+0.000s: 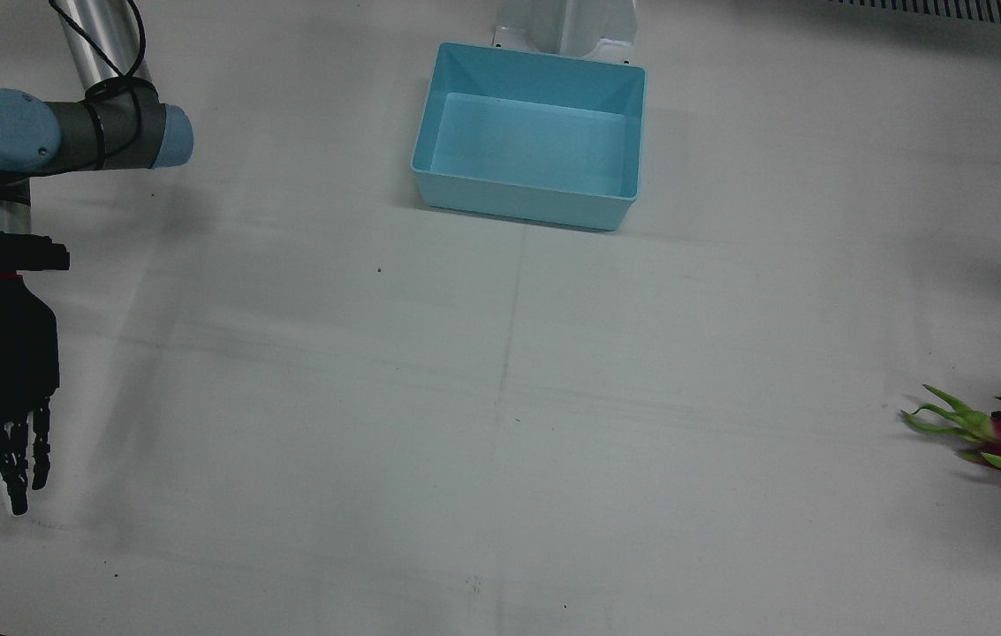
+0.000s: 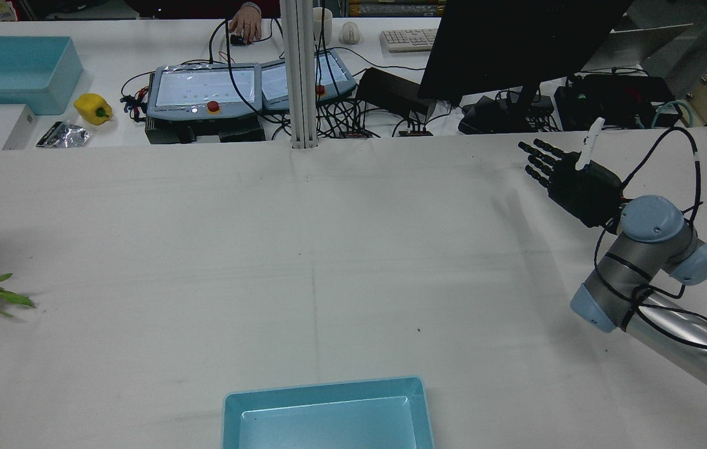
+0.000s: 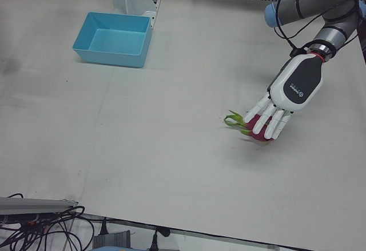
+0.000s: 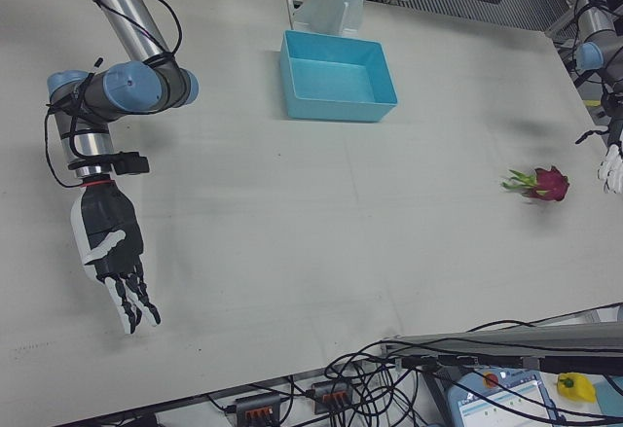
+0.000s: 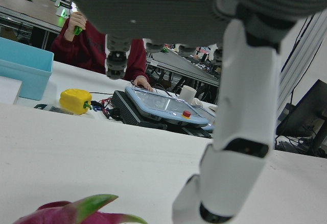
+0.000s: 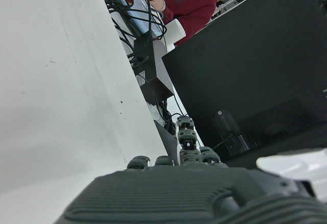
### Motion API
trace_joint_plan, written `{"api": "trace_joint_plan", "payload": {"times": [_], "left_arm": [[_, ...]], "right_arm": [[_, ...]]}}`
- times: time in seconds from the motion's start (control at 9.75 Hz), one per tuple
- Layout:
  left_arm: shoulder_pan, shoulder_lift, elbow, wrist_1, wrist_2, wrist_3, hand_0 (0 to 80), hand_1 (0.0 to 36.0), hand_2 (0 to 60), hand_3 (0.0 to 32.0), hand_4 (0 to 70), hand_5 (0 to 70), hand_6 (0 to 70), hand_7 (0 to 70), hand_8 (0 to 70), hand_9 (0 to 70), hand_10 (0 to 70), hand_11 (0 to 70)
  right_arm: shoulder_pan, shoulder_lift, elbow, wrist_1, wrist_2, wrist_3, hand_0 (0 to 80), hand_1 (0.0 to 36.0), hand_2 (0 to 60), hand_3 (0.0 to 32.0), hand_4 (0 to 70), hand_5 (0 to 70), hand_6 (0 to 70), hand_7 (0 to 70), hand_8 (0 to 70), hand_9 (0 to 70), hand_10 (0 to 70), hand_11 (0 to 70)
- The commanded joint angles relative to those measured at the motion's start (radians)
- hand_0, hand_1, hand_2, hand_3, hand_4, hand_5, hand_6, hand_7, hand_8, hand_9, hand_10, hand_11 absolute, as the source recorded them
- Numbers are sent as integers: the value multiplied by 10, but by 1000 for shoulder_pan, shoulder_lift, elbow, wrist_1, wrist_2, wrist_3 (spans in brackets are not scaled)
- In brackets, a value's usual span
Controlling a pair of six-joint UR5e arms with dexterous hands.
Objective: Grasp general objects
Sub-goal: 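Move the left hand down toward the pink dragon fruit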
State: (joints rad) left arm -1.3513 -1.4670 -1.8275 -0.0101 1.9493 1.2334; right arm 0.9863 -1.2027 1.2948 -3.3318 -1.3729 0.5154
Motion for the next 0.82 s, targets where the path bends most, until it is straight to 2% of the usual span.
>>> {"api": "trace_joint_plan", "payload": {"times": [0.0,0.1,0.31,0.41,0.51,0.62,0.72], "left_arm": [[56,-6,27,-1,-6,-3,401,20,0,158,0,0,0,0,0,0,0,0],[89,-7,31,12,-12,-2,390,0,0,188,0,0,0,0,0,0,0,0],[103,-27,40,29,-26,0,404,0,0,214,0,0,0,0,0,0,0,0],[103,-29,45,21,-36,1,405,11,0,226,0,0,0,0,0,0,0,0],[103,-29,44,25,-93,20,418,25,0,224,0,0,0,0,0,0,0,0],[101,-27,45,39,-145,62,424,4,0,226,0,0,0,0,0,0,0,0],[101,-27,45,57,-167,99,429,2,0,238,0,0,0,0,0,0,0,0]], "right_arm": [[0,0,1,0,0,0,0,0,0,0,0,0,0,0,0,0,0,0],[0,0,0,0,0,0,0,0,0,0,0,0,0,0,0,0,0,0],[0,0,0,0,0,0,0,0,0,0,0,0,0,0,0,0,0,0],[0,0,0,0,0,0,0,0,0,0,0,0,0,0,0,0,0,0],[0,0,0,0,0,0,0,0,0,0,0,0,0,0,0,0,0,0],[0,0,1,0,0,0,0,0,0,0,0,0,0,0,0,0,0,0],[0,0,0,0,0,0,0,0,0,0,0,0,0,0,0,0,0,0]]}}
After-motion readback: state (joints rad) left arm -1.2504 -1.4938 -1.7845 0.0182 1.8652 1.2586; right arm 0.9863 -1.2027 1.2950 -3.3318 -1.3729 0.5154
